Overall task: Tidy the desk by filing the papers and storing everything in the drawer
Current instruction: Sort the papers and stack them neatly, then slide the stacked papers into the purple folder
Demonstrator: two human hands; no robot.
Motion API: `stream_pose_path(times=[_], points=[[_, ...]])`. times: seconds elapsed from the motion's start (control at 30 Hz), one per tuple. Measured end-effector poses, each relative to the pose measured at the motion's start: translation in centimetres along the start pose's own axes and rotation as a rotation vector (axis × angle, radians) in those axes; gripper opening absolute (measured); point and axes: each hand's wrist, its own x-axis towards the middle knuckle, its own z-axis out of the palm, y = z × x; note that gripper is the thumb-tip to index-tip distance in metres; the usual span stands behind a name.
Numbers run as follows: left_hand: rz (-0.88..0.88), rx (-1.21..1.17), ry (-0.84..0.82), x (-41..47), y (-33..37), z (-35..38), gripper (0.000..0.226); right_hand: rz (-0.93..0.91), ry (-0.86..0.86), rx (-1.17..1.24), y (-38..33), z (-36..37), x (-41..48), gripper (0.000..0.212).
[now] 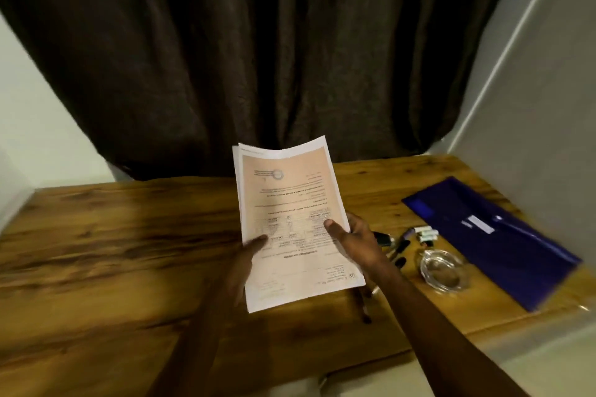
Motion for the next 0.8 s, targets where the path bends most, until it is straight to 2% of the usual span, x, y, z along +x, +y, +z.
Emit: stream_pose_path(times=[0.1,0.2,0.27,0.43,0.63,0.73,0.8], points=[[0.033,0.057,-0.053,0.7,-1.5,4.2,0.025,0.014,0.066,0.023,0.3,-4.5,-0.7,0.016],[0.179,0.145,-0.031,1.3,-2.9,8.4,0.014,0.021,0.120,0.025,0.4,-9.1,-1.5,0.019],[0.221,0.158,-0.071,1.4,-3.8,11.9,0.020,0.029,0.148,0.025,0.5,-12.6,-2.3,0.023],[0.246,0.215,-0.158,2.0,-5.8,20.6,0.025,0.042,0.232,0.095,0.8,-22.2,-4.5,0.024],[0.237,0.293,-0.116,4.1,-9.9,29.5,0.027,0.079,0.335,0.102,0.9,-32.5,-6.9,0.022],[0.271,0.448,-0.122,5.1,-11.6,33.9,0.030,0.096,0.438,0.064,1.2,-37.0,-8.3,0.019],[0.324,0.573,-0.111,6.0,-12.4,36.1,0.025,0.119,0.517,0.026,1.8,-39.5,-9.0,0.016]])
